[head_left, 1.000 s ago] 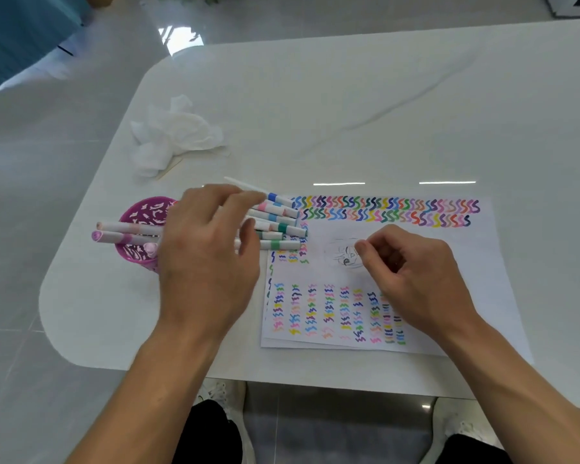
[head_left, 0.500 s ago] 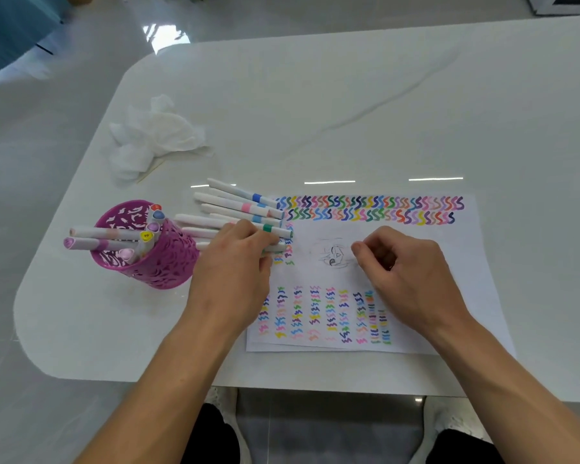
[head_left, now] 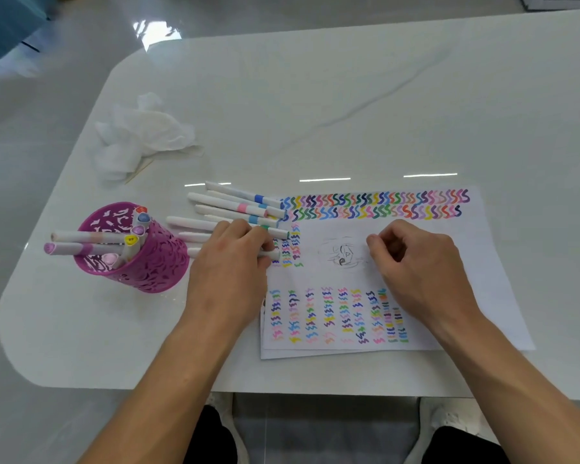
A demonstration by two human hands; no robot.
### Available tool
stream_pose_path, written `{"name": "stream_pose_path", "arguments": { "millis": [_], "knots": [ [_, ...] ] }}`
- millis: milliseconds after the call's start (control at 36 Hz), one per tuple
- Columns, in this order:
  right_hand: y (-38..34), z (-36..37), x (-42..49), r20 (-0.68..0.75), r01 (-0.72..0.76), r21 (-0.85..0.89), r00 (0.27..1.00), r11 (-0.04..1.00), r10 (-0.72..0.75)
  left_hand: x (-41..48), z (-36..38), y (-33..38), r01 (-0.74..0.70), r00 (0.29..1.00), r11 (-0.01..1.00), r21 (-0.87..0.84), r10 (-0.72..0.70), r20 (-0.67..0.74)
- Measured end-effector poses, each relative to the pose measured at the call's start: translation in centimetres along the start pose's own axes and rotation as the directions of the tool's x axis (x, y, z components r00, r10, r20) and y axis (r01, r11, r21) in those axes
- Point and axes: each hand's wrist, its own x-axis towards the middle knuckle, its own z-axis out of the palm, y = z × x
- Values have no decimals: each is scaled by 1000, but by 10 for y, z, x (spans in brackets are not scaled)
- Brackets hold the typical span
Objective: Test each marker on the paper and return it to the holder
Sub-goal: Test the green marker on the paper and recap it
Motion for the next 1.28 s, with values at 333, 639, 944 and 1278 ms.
{"name": "stream_pose_path", "arguments": {
  "millis": [333, 639, 944, 1278],
  "knots": [
    [10, -9, 2, -18, -61, -92, 998, 994, 60, 1, -2, 10, -36, 999, 999, -18, 36, -20],
    [-12, -12, -1, -70, 69, 42, 995, 997, -66, 1, -20, 37, -308, 937, 887, -344, 220, -270],
    [-34, -14, -10, 92, 227, 283, 961, 932, -262, -2, -18, 50, -230, 969, 636, -736, 83, -231],
    [-27, -18, -3, 104, 333, 60, 935, 941, -338, -1, -1, 44, -64, 996, 803, -593, 92, 17]
  ]
}}
